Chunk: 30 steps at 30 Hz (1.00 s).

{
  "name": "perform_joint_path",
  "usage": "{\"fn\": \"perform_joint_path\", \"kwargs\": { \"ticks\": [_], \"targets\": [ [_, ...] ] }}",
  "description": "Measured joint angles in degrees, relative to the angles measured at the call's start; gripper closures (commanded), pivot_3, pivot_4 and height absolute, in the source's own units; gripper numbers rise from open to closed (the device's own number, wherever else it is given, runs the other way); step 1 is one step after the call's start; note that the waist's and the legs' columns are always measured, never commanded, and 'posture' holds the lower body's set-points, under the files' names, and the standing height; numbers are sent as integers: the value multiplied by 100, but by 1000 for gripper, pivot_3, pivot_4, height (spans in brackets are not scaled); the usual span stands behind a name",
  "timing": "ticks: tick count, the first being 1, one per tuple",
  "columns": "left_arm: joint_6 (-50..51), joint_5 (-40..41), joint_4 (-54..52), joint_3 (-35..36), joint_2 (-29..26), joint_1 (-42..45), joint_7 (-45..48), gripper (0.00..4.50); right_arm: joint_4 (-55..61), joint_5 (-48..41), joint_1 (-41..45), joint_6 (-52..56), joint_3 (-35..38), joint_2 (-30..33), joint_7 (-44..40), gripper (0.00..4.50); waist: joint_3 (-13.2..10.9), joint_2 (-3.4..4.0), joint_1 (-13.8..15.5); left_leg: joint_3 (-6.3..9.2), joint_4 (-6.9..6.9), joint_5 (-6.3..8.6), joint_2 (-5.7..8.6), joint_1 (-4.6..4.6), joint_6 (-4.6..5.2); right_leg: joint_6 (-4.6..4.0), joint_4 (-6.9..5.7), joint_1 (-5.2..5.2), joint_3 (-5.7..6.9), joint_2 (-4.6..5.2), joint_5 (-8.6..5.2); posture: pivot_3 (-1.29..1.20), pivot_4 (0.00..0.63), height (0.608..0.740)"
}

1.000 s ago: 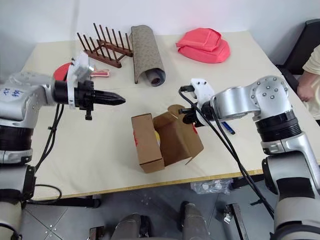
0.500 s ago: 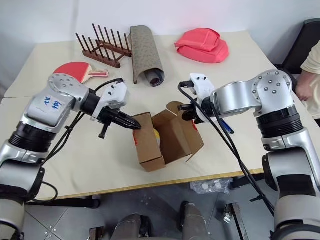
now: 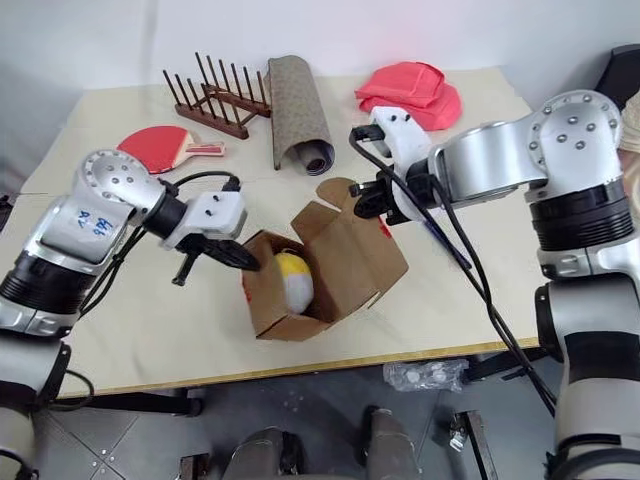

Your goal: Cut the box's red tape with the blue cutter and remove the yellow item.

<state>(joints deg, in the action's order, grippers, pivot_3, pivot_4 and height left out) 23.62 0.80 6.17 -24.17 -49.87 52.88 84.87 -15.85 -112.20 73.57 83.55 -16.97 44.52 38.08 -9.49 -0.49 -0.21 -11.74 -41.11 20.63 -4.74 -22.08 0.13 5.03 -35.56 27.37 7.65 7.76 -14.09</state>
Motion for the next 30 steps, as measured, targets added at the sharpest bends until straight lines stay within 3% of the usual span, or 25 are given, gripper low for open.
{"fn": "perform_joint_path", "kwargs": {
  "ticks": [3, 11, 18, 21, 26, 30],
  "targets": [
    [-5, -189, 148, -206, 155, -417, -125, 4500, -107, 51, -332, -61, -2, 69, -56, 4449, -9, -16, 33, 6, -17, 0, -2, -29, 5, 1, 1, 12, 6, 0, 10, 0, 150, 740],
    [-91, -351, 523, -58, 814, -272, -760, 4500, -247, 530, -863, -128, 5, -141, -185, 4449, -13, -20, -51, 0, 2, 0, -5, -30, 3, 7, 5, 25, 7, -10, 13, 0, 150, 740],
    [-95, -380, 824, 38, 849, -247, -870, 4500, 397, 2304, -1474, -496, 222, -492, -1163, 4449, -14, -17, -129, -3, -1, 0, -5, -30, 3, 7, 3, 25, 3, -9, 13, 0, 150, 740],
    [-50, -429, 869, 50, 842, -245, -895, 4500, 665, 3371, -1588, -935, 234, -433, -2091, 3792, -14, -18, -132, -4, -1, 0, -5, -30, 3, 7, 4, 25, 2, -10, 13, 0, 150, 740],
    [22, -502, 993, 122, 699, -252, -972, 4500, 782, 4511, -1880, -1185, 299, -221, -3519, 2155, -14, -18, -132, -6, -1, 0, -4, -30, 3, 7, 5, 25, 3, -10, 13, 0, 150, 740],
    [388, -482, 970, 281, 675, -297, -1045, 3695, 1005, 5308, -1955, -1619, 400, 125, -4667, 844, -15, -16, -133, -6, 1, 0, -4, -28, 2, 7, 4, 25, 3, -11, 13, 0, 150, 740]
  ]
}}
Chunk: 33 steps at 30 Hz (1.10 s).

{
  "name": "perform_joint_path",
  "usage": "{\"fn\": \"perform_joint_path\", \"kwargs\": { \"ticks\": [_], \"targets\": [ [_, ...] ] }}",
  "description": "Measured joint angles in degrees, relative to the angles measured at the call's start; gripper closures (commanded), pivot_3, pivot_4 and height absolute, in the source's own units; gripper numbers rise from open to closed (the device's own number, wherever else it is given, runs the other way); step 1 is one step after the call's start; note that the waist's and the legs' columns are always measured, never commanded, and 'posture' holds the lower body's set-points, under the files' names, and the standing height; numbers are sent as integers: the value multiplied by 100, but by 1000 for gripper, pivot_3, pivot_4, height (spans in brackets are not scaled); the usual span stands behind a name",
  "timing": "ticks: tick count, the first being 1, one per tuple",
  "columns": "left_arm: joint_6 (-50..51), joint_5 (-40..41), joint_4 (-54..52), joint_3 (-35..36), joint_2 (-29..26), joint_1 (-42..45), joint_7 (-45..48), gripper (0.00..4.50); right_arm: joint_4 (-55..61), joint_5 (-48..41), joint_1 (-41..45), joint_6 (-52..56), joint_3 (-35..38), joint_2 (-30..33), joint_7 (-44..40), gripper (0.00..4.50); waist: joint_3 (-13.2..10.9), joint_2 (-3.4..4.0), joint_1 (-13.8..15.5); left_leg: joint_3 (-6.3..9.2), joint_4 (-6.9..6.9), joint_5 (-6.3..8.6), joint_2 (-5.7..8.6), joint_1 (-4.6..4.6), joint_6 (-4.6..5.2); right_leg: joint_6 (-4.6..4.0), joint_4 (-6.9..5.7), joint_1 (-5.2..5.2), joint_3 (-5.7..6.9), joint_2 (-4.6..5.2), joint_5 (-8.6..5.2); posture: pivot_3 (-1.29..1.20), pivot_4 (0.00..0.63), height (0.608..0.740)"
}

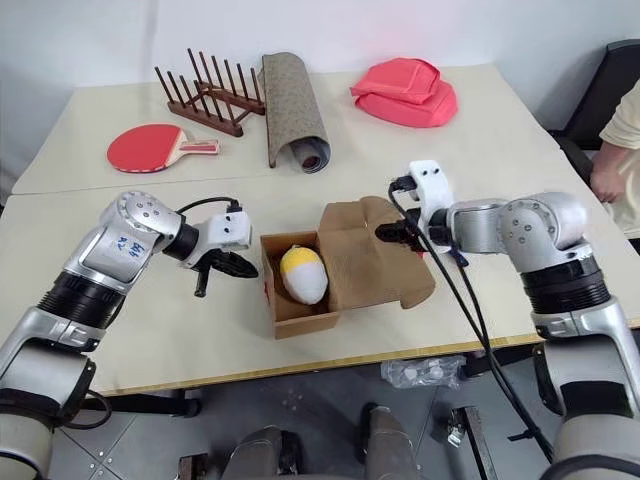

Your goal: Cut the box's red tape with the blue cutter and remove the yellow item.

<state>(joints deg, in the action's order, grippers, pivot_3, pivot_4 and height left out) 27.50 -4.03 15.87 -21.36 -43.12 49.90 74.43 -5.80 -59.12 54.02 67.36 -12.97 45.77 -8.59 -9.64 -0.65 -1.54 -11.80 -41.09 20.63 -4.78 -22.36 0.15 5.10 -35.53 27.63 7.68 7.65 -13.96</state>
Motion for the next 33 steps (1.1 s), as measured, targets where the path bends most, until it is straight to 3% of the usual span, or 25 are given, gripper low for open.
{"fn": "perform_joint_path", "kwargs": {
  "ticks": [2, 3, 9, 12, 15, 19, 22, 26, 30, 33],
  "targets": [
    [363, 59, -3, 105, -24, -8, -52, 3080, 114, 370, -78, -226, 42, 241, -630, 130, 0, 0, 1, -1, -1, 0, 0, 0, 0, 0, 1, -1, -1, 0, 0, 0, 150, 740],
    [469, 87, -13, 161, -47, -8, -67, 2744, 120, 490, -91, -298, 53, 324, -860, 0, 0, 0, 0, -1, -1, 0, 1, 0, 0, 0, 1, -1, -2, 0, 0, 0, 150, 740],
    [886, 420, -52, 735, -269, 293, -102, 959, 247, 1221, -234, -1026, 500, 1136, -2580, 0, -2, 0, 23, -2, -3, 0, 1, 1, 0, 0, 2, -3, -1, 1, 0, 0, 150, 740],
    [1191, 832, -268, 914, 155, 866, -41, 41, 751, 1291, -695, -1332, 744, 1468, -3542, 0, -3, -3, 122, -1, -10, 1, 3, 2, -1, 3, 5, -9, -1, 0, 2, 0, 150, 740],
    [1210, 1115, -878, 762, 552, 1172, 178, 41, 1214, 1377, -1297, -1790, 1012, 1573, -4237, 0, -3, -3, 155, -3, -9, 2, 9, 8, -1, 9, 9, -17, -4, 2, 5, 0, 150, 740],
    [613, 879, -1065, -69, 618, 992, 497, 41, 1762, 1392, -1933, -1943, 1420, 1766, -4731, 0, -3, -3, 123, -3, -8, 0, 8, 23, -4, 6, -4, -17, -11, -3, 4, 0, 150, 740],
    [17, 476, -917, -703, 582, 783, 659, 41, 2048, 1397, -2211, -1950, 1763, 1802, -4743, 0, -3, -3, 115, -1, -12, -1, 7, 26, -6, 0, -9, -16, -14, -5, 6, 0, 150, 740],
    [-449, 222, -406, -856, 715, 853, 630, 41, 2434, 1344, -2665, -1803, 2250, 1778, -4523, 0, -3, -3, 161, 5, -24, 0, 7, 23, -3, -3, -8, -22, -13, 0, 8, 0, 150, 740],
    [-886, 1, 26, -886, 1015, 890, 452, 862, 2820, 1241, -2978, -1610, 2530, 1685, -4269, 0, -3, -3, 184, 10, -34, 2, 8, 18, 1, -4, -6, -24, -11, 2, 10, 0, 150, 740],
    [-1072, -52, 217, -836, 1067, 932, 428, 1805, 2949, 1177, -3097, -1489, 2712, 1661, -4137, 0, -3, -4, 177, 12, -32, 2, 7, 18, 1, -4, -8, -22, -9, 1, 10, 0, 150, 740]
  ]
}}
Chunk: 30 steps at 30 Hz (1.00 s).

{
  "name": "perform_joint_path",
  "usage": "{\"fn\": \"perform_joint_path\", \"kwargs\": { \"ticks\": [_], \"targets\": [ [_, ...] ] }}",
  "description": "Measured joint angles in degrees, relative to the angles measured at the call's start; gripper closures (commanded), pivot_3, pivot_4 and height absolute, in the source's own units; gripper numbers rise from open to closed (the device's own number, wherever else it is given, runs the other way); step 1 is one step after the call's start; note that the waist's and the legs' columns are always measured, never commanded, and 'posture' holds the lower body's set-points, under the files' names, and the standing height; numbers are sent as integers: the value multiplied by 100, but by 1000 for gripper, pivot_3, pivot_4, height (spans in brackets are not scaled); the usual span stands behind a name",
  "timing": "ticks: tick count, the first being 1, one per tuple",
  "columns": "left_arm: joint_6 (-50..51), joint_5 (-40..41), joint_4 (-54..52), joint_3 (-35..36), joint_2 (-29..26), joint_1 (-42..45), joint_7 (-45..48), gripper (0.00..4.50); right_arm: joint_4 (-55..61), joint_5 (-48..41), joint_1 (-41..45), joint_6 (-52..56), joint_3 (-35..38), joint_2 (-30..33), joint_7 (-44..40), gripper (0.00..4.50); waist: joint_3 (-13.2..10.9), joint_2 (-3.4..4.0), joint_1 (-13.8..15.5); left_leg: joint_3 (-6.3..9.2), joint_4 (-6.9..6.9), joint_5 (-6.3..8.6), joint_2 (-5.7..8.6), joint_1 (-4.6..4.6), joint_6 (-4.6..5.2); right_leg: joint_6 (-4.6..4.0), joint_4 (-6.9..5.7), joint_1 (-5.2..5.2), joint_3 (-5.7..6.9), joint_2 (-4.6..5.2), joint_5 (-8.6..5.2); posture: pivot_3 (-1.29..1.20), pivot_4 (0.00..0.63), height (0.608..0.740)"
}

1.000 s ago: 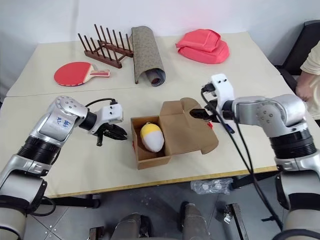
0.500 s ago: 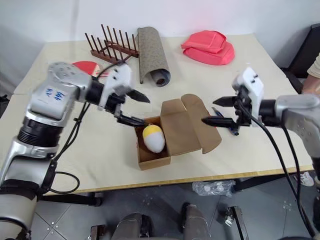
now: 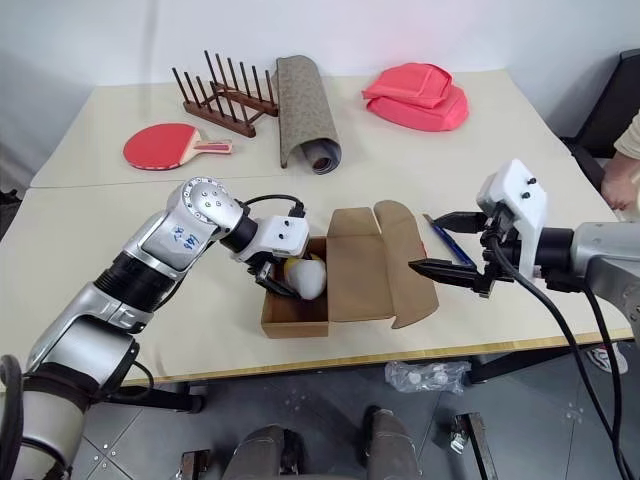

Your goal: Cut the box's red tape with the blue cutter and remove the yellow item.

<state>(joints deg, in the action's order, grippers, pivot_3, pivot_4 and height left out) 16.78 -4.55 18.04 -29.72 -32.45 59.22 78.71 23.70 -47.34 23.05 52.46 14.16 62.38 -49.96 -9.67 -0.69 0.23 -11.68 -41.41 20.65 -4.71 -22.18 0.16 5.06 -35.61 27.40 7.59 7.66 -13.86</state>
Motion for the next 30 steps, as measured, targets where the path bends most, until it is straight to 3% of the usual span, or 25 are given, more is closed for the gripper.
{"fn": "perform_joint_path", "kwargs": {
  "ticks": [5, 10, 21, 26, 30],
  "targets": [
    [-112, 78, 74, 252, 16, 22, 63, 3359, 83, -43, -38, 37, 150, 0, 57, 0, 0, 0, -16, 0, 1, 0, 0, 0, 0, 0, 0, 0, 0, 0, 0, 0, 150, 740],
    [195, 487, -139, 766, 36, -12, 50, 4417, 15, 27, -38, -165, 149, 0, -181, 0, 0, 0, -19, 0, 0, 0, 0, -1, 1, 0, 1, 0, 0, 0, 0, 0, 150, 740],
    [1468, 1147, -891, 1633, -74, -353, -494, 4433, -850, 147, 144, -1577, 176, -585, -1482, 0, -2, -2, -21, 0, -2, -2, 1, 2, 1, 3, -1, -4, 1, -2, 2, 0, 150, 740],
    [2239, 1209, -869, 2338, -477, -84, -1348, 4433, -1699, 219, 646, -2024, 132, -604, -2332, 0, -2, -3, -40, -1, 4, -2, 0, 6, 0, 3, -1, -5, 0, -4, 2, 0, 150, 740],
    [2797, 1015, -842, 2746, -1136, -245, -2103, 4433, -2529, 620, 893, -2368, -207, -545, -2918, 0, -2, -2, -71, -10, 14, -3, 0, 14, -1, 3, -2, -3, -4, -4, 2, 0, 150, 740]
  ]
}}
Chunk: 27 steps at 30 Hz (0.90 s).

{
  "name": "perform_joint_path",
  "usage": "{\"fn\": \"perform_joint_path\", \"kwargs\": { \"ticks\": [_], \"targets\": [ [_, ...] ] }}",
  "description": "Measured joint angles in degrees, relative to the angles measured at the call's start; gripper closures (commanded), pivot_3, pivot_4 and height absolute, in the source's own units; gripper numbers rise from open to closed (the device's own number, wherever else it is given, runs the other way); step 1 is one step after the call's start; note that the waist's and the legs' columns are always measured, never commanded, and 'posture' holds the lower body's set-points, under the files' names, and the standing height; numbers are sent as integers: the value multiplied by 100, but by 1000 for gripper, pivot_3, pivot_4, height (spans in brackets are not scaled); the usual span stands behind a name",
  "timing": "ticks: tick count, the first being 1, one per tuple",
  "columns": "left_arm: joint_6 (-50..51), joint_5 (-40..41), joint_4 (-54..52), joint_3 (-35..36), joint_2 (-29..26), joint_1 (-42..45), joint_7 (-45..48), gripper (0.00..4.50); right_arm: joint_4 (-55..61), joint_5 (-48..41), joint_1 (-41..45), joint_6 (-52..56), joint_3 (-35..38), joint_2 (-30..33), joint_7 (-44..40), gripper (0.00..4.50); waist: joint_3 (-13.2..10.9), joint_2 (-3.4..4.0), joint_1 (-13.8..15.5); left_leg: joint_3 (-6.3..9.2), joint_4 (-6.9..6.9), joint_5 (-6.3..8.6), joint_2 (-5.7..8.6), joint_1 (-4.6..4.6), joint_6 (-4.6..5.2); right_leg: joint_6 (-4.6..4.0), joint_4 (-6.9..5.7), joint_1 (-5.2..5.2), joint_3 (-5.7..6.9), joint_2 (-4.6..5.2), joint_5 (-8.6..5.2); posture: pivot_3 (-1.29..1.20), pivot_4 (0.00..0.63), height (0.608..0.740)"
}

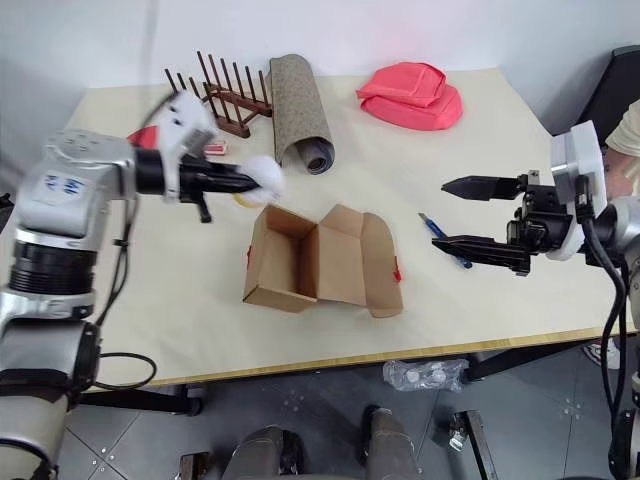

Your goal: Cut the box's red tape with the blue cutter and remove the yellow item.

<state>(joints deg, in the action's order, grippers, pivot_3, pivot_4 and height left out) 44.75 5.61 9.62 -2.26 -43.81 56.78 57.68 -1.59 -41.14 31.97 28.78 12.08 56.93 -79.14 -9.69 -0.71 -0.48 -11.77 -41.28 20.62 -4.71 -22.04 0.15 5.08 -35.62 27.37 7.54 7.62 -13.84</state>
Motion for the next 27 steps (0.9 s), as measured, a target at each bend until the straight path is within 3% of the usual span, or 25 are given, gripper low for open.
{"fn": "perform_joint_path", "kwargs": {
  "ticks": [3, 10, 17, 22, 24, 27],
  "targets": [
    [436, -52, -129, 304, -446, -631, -342, 4433, -550, 296, 289, -206, -200, 13, -265, 0, 0, 1, -34, -5, 4, -1, -1, 4, -1, 0, -2, 2, -3, -1, 0, 0, 150, 740],
    [1122, -62, -902, 806, -667, -1903, -1240, 4433, -1300, 772, 1037, -572, -599, -301, -538, 0, -3, -5, -13, -6, -2, -1, -2, 1, -3, 0, -5, 3, -4, 1, 0, 0, 150, 740],
    [1522, 129, -1217, 1672, -829, -2479, -1679, 2160, -1850, 1014, 1326, -770, -761, -455, -746, 0, -6, -8, 11, -7, -2, -1, -3, -2, -5, -1, -7, 6, -3, 1, -1, 0, 150, 740],
    [1277, 333, -1498, 2005, -983, -2816, -1655, 535, -2104, 1161, 1439, -909, -782, -476, -808, 0, -6, -7, 7, -11, -1, -1, -3, 3, -8, -2, -12, 6, -6, 1, -1, 0, 150, 740],
    [992, 371, -1471, 2182, -1025, -3031, -1648, 34, -2179, 1211, 1436, -972, -782, -476, -828, 0, -6, -7, -11, -12, 1, -1, -4, 3, -9, -4, -12, 9, -6, 1, -2, 0, 150, 740],
    [687, 764, -1592, 2573, -980, -3287, -1394, 34, -2245, 1270, 1369, -1027, -774, -471, -850, 0, -6, -7, -42, -13, 2, 0, -5, 3, -11, -6, -13, 9, -4, 1, -3, 0, 150, 740]
  ]
}}
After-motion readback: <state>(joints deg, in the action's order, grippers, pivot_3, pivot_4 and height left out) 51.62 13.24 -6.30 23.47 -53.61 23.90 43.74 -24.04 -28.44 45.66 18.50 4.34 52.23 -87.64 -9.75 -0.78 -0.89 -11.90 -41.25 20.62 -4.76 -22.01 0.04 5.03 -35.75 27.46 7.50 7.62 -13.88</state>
